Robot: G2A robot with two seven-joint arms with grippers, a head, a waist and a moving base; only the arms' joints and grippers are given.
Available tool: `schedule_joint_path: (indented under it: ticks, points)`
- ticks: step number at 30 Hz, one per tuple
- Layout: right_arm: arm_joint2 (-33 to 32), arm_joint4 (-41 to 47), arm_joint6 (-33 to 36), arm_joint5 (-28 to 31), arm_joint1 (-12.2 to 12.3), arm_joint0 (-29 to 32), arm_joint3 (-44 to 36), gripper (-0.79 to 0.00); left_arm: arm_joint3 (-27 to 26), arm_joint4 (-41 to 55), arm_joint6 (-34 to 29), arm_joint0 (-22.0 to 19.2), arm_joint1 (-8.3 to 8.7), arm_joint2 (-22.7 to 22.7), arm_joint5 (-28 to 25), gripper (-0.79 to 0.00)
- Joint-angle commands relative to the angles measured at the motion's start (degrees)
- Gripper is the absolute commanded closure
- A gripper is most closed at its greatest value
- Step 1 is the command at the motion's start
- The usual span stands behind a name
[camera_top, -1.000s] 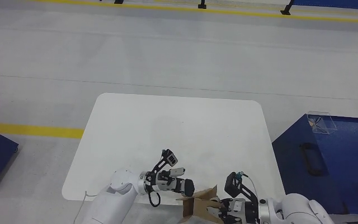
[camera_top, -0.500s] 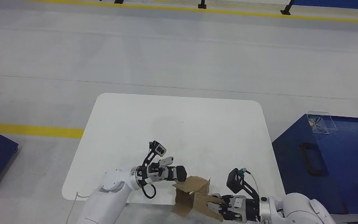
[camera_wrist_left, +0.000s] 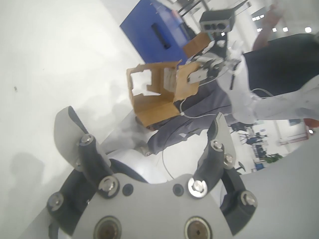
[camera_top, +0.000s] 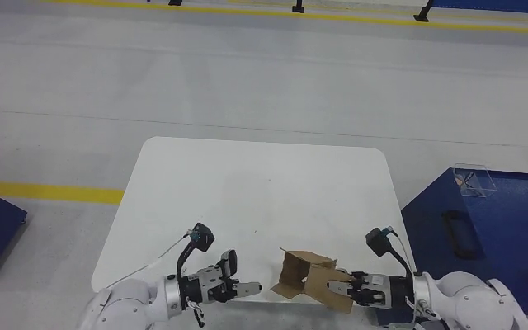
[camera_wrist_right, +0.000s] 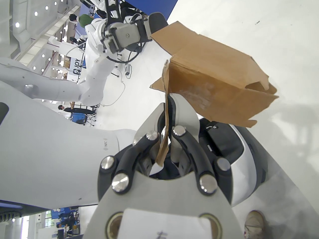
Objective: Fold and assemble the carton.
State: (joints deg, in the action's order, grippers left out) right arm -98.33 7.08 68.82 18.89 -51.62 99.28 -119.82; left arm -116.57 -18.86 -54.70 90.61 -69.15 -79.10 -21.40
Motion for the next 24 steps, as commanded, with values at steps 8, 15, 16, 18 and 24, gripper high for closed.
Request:
schedule_joint_path:
  ticks: [8, 15, 16, 18, 24]
  points:
    - [2.61, 0.63, 3.07, -0.02, 0.42, -1.52, 0.42, 0.000, -0.65, -11.57, 1.43, -1.98, -0.17, 7.85, 11.07, -0.785]
    - [4.47, 1.00, 3.04, 0.43, 0.60, -2.53, 0.58, 0.000, 3.39, -13.69, 0.70, -7.04, -0.64, 12.90, 17.58, -0.785]
    - [4.66, 1.16, 3.11, 0.48, 0.63, -2.60, 0.54, 0.000, 3.97, -13.71, 0.79, -7.79, -0.74, 13.57, 18.47, -0.773]
    - [4.85, 1.35, 3.13, 0.56, 0.69, -2.76, 0.50, 0.000, 5.20, -12.97, 0.51, -9.07, -0.95, 15.01, 19.55, -0.723]
    - [5.50, 1.19, 3.06, 0.58, 0.90, -3.04, 0.47, 0.000, 8.73, -11.93, 0.59, -12.66, -1.58, 18.73, 23.08, -0.526]
